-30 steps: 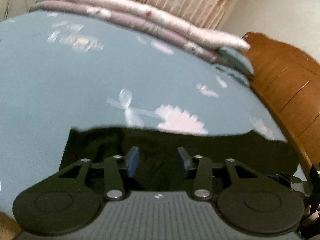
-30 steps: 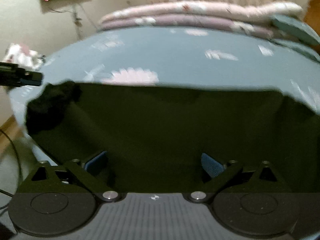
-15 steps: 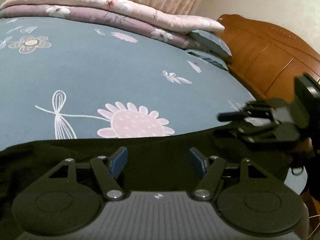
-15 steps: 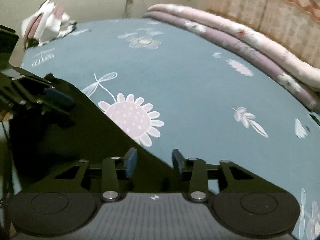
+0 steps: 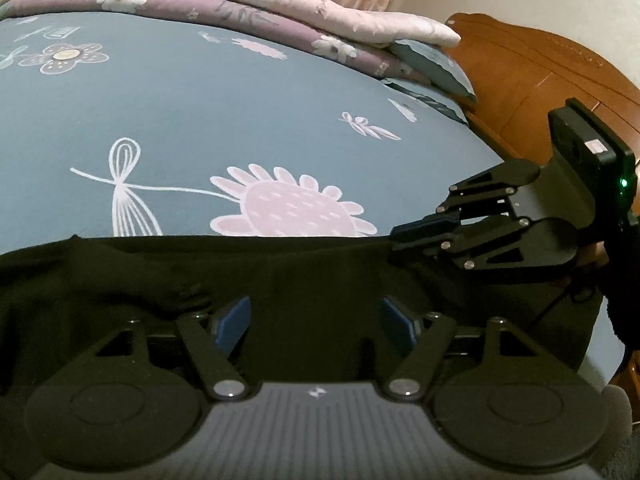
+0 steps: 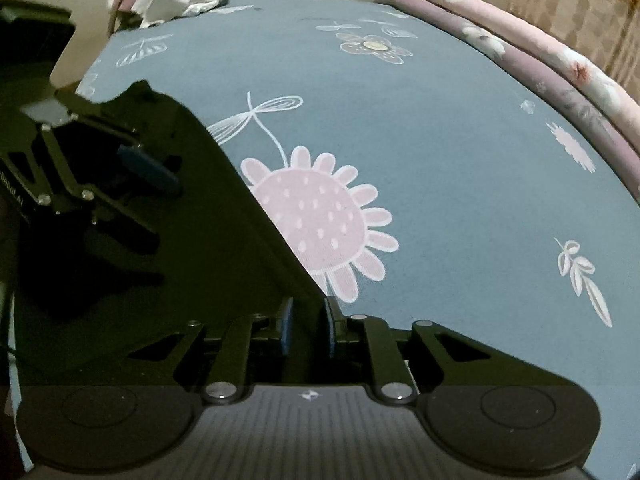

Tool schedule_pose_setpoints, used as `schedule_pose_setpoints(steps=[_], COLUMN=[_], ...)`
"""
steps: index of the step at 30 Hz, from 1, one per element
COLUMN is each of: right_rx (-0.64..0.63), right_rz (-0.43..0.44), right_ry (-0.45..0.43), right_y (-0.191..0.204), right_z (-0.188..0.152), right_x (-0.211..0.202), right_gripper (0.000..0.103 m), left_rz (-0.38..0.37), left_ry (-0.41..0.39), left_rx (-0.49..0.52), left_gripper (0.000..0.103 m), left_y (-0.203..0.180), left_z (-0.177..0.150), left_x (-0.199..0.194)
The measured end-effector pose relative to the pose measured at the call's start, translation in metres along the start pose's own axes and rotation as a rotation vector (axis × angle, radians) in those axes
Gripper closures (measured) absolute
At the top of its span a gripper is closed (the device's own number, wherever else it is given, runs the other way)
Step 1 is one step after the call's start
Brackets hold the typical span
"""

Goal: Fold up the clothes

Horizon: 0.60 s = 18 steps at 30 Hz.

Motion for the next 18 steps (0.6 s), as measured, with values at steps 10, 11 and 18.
schedule_pose_setpoints(steps=[10,11,18], right_rx=[-0.094,-0.113,-0.162], right_rz=[0.015,-0.002,-0.121], right_ry=[0.032,0.032,-0.029], right_y=[0.015,0.017,0.008], right_z=[-0.002,-0.002,0.018], right_x=[-0.002,-0.003,-0.011], right_gripper=[0.097,0.098,0.101], left_rz=[-0.009,-0.007,0.008], left_ry=[-0.008,-0.008,-0.042], left_rx=[-0.003,-0.002,0.022], left_gripper=[0.028,0.028,0.028], left_y=[-0.001,-0.001,-0.004], left_z=[-0.001,-0.001,0.01], left_x=[-0.002,-0.002,-0.008])
Point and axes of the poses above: each gripper's, at about its wrist camera, not at the fingertips, and x roughly the way its jaws point, y to its left, z to its top, the point moved 9 cm from there along x, roughly the way its jaws point, and after that the axes turned 15 degrees about -y, right-handed, at the moved point
